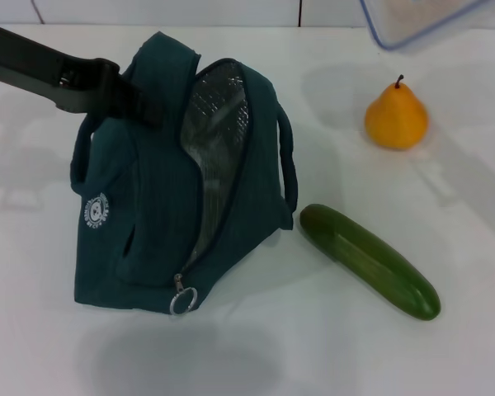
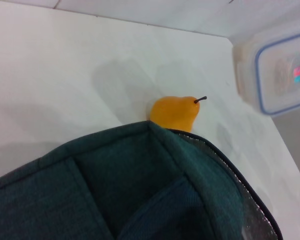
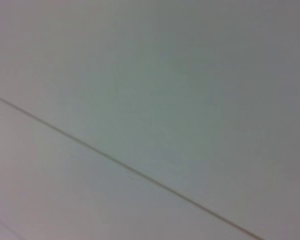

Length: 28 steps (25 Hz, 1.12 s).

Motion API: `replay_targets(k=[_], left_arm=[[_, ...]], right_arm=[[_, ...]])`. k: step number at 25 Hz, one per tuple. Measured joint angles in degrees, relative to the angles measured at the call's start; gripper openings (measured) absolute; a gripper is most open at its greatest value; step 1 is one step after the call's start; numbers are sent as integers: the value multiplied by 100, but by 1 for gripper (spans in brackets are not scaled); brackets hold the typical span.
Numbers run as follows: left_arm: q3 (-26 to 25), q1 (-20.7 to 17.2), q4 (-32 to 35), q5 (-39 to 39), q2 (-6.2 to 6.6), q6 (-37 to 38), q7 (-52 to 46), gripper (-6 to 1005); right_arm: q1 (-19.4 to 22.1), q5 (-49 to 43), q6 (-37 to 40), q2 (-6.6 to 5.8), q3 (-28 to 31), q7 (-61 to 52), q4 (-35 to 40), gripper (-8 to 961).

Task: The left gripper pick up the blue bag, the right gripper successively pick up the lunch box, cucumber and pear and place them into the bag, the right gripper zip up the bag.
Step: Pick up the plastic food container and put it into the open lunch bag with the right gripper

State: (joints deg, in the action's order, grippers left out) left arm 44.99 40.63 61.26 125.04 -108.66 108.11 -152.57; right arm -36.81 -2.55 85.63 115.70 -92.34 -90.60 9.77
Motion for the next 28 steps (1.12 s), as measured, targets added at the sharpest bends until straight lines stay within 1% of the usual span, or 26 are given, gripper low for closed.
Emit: replay_targets(k=[2,3,4,8,11,17,18,19,24,28], left_arm=[[0,31,-3,3,-5,0,0,45],[1,96,-18,20,-24,0,0,45],[1,96,-18,20,-24,0,0,45],[1,160,-17,32,-38,0,-4,45],[0,171,-28,29,-42,-7,-3,45],[-1,207,-42,3,-52,-23,0,45],[-5,207,-38,1,-54,-24,0,45],[-9,208,-38,-1,-56,-26,0,45],[-24,209,-56,-14,-64,-43,0,45],[-28,215,-56,-18,-89,-52,6,45]], right_arm=[[-185,8,0,4,33,-14,34,98],[-356,9,-1,13,42,-27,123,98],[-356,9,-1,13,42,-27,123,98],[-672,-32,-31,39,-19,-105,196,97],[-837,-49,-34,53,-223,-167,290,97],[-846,-18,-48,53,-780,-264,679,97],[-846,-18,-48,53,-780,-264,679,97],[-781,-17,-74,52,-943,-298,719,97],[-632,-7,-163,49,-1349,-327,721,97],[-605,-4,-195,48,-1657,-328,728,102]])
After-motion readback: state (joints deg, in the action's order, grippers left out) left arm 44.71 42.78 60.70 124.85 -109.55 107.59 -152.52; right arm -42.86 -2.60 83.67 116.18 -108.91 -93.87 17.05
